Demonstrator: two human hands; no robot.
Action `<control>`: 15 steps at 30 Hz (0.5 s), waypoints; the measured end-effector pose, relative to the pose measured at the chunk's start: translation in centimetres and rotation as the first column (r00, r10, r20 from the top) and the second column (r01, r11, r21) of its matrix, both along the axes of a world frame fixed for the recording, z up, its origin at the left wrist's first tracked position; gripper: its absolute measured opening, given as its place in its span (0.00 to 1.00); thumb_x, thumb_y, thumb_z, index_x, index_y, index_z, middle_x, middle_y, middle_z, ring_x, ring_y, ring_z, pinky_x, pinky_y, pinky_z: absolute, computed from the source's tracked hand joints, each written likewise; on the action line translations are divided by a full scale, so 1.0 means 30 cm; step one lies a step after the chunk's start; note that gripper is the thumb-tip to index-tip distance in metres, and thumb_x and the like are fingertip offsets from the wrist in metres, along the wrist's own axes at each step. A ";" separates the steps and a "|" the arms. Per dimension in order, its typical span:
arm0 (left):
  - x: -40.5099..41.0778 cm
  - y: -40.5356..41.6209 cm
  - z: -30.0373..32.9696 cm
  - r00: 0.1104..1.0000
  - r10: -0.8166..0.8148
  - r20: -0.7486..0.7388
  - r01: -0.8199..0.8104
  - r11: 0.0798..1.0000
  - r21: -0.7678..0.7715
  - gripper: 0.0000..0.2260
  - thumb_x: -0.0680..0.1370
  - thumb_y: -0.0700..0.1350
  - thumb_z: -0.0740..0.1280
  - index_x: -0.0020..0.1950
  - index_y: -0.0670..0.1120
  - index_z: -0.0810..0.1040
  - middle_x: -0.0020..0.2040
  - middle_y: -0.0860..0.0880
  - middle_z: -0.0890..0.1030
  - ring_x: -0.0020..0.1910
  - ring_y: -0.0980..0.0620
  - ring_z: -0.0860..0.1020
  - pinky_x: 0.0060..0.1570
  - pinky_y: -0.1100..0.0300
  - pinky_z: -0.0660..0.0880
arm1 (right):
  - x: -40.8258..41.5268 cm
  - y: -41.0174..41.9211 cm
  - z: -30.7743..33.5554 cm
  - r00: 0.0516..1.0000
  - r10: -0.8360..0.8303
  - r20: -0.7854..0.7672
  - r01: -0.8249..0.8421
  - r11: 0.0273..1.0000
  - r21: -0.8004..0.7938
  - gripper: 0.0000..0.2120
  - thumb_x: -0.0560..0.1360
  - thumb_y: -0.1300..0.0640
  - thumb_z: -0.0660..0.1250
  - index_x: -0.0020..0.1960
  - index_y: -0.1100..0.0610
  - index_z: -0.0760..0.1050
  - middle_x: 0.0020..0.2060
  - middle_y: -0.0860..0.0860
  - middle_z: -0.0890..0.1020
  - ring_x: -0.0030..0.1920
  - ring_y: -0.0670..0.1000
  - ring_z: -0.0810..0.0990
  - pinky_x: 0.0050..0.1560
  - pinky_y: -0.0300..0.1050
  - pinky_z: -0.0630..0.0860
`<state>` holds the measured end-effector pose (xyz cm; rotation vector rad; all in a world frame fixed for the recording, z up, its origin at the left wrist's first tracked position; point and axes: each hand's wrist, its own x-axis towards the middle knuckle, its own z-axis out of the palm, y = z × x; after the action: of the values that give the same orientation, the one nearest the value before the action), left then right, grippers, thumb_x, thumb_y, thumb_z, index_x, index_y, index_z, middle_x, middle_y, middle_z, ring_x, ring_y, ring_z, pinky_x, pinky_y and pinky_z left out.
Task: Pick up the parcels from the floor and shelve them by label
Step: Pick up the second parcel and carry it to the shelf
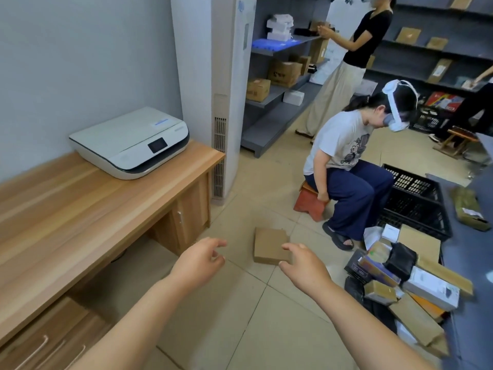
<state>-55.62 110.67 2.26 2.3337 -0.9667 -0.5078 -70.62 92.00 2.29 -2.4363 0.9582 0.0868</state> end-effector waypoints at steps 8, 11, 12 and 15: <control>0.327 -0.318 -0.072 0.999 -0.046 -0.019 0.046 0.999 -0.020 0.17 0.74 0.45 0.63 0.64 0.51 0.73 0.56 0.53 0.76 0.52 0.57 0.75 0.54 0.60 0.73 | 0.247 -0.306 -0.053 0.996 -0.082 -0.032 0.082 0.997 0.012 0.23 0.75 0.53 0.62 0.70 0.52 0.66 0.67 0.51 0.70 0.64 0.53 0.71 0.60 0.46 0.70; 0.474 -0.426 -0.100 0.997 -0.055 -0.046 0.056 0.998 0.008 0.18 0.74 0.45 0.63 0.64 0.51 0.73 0.56 0.53 0.77 0.51 0.57 0.76 0.53 0.61 0.73 | 0.358 -0.420 -0.049 0.993 -0.103 -0.062 0.104 0.995 0.006 0.23 0.75 0.53 0.62 0.70 0.52 0.66 0.67 0.52 0.71 0.65 0.53 0.70 0.62 0.47 0.70; 0.522 -0.461 -0.108 0.997 -0.059 -0.055 0.060 0.998 0.024 0.18 0.74 0.45 0.63 0.63 0.51 0.74 0.56 0.53 0.77 0.50 0.57 0.76 0.53 0.61 0.73 | 0.395 -0.456 -0.048 0.991 -0.112 -0.069 0.112 0.994 0.006 0.23 0.75 0.53 0.63 0.70 0.52 0.66 0.67 0.52 0.71 0.66 0.53 0.70 0.63 0.47 0.69; 0.653 -0.572 -0.127 0.994 -0.085 -0.073 0.089 0.994 0.060 0.17 0.74 0.45 0.62 0.63 0.51 0.74 0.55 0.53 0.77 0.50 0.56 0.76 0.51 0.62 0.72 | 0.489 -0.558 -0.053 0.986 -0.145 -0.077 0.147 0.989 0.012 0.23 0.75 0.54 0.63 0.69 0.53 0.67 0.68 0.52 0.71 0.67 0.53 0.69 0.64 0.47 0.68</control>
<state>-36.03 93.53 -1.56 2.3204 -1.0366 -0.6604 -55.96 75.27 0.71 -2.3533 1.1617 0.1362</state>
